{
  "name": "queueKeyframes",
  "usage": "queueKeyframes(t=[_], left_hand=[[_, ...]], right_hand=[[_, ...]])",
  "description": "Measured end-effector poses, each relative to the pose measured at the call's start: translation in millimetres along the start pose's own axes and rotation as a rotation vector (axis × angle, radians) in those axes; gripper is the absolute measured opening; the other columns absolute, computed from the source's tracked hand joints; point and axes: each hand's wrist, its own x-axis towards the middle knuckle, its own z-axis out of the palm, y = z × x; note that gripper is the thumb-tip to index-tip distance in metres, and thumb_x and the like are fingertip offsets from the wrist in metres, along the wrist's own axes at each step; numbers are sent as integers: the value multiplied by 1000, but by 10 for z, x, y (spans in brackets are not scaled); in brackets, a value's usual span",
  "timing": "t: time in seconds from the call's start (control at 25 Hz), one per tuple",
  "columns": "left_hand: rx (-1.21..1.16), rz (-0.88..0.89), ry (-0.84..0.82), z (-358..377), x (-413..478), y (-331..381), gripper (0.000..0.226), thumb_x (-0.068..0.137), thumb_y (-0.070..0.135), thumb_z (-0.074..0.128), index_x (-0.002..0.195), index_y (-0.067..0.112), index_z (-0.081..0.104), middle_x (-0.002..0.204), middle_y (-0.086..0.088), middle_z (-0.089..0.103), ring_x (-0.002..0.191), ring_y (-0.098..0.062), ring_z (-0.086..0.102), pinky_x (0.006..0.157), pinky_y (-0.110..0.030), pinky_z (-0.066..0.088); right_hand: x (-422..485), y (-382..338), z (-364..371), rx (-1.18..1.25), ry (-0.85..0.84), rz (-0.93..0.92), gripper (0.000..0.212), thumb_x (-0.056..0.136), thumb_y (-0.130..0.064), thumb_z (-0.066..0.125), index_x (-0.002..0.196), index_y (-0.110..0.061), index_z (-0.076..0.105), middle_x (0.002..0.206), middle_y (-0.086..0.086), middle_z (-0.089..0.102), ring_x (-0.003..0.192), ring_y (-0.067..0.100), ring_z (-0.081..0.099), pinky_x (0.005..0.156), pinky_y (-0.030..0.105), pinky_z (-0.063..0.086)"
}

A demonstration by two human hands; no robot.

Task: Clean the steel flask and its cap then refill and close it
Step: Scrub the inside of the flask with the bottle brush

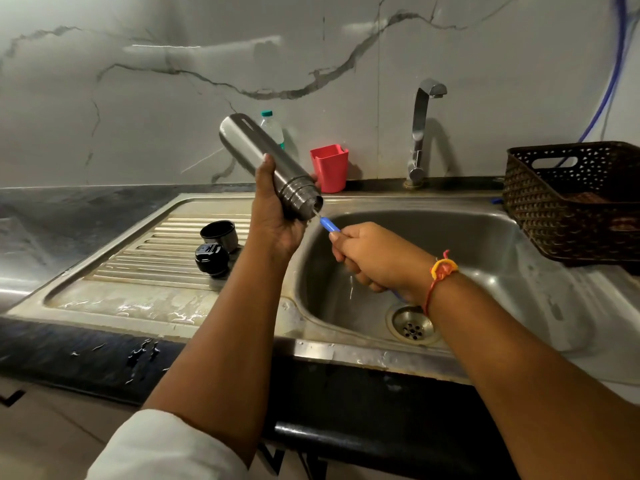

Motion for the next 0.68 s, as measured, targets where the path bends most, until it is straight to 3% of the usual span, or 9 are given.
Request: queueKeyframes(t=[0.12, 0.2, 0.32, 0.4, 0.48, 0.56, 0.68], left_hand=[[10, 48, 110, -95, 90, 42, 75, 88, 47, 73, 141, 4, 43, 105, -20, 65, 84, -28, 70, 70, -41, 61], [37, 61, 194, -124, 117, 56, 79, 84, 45, 78, 142, 8, 40, 125, -22, 63, 96, -32, 72, 72, -45, 61], [61, 50, 253, -121, 131, 41, 70, 88, 44, 75, 139, 9, 41, 127, -21, 64, 101, -33, 72, 75, -48, 62], [36, 32, 237, -107, 123, 44, 62, 92, 41, 70, 137, 6, 45, 119, -18, 66, 99, -30, 70, 81, -46, 61], [-38, 7, 200, -114, 115, 73, 53, 93, 35, 64, 133, 3, 49, 108, -18, 66, 93, -28, 69, 91, -44, 58], [-109, -2, 156, -100, 92, 123, 47, 94, 32, 61, 129, 2, 50, 106, -19, 65, 93, -28, 68, 99, -44, 54], [-142, 14, 99, -87, 71, 153, 53, 94, 35, 65, 132, 1, 50, 104, -19, 65, 88, -26, 68, 96, -41, 56]], right_hand=[[49, 49, 4, -571, 208, -112, 37, 103, -35, 44, 70, -20, 49, 66, -1, 51, 62, 19, 49, 54, 31, 31], [88, 98, -4, -725, 284, -109, 36, 103, -39, 41, 70, -25, 43, 68, -2, 50, 64, 19, 49, 51, 31, 29], [134, 162, -21, -823, 314, -113, 30, 103, -40, 40, 78, -25, 47, 71, -2, 52, 62, 15, 49, 50, 30, 30], [136, 164, -24, -639, 217, -94, 31, 102, -38, 45, 83, -18, 61, 67, -2, 53, 59, 14, 49, 50, 28, 31], [112, 152, -26, -160, 33, 7, 33, 102, -36, 46, 97, -13, 69, 62, -4, 48, 51, 9, 44, 46, 22, 32], [73, 135, -70, 267, -156, 124, 37, 104, -34, 42, 112, -7, 66, 64, -3, 46, 50, 5, 42, 41, 16, 34], [15, 138, -138, 635, -407, 222, 34, 103, -32, 45, 122, -8, 61, 70, -1, 49, 49, 3, 44, 42, 10, 41]])
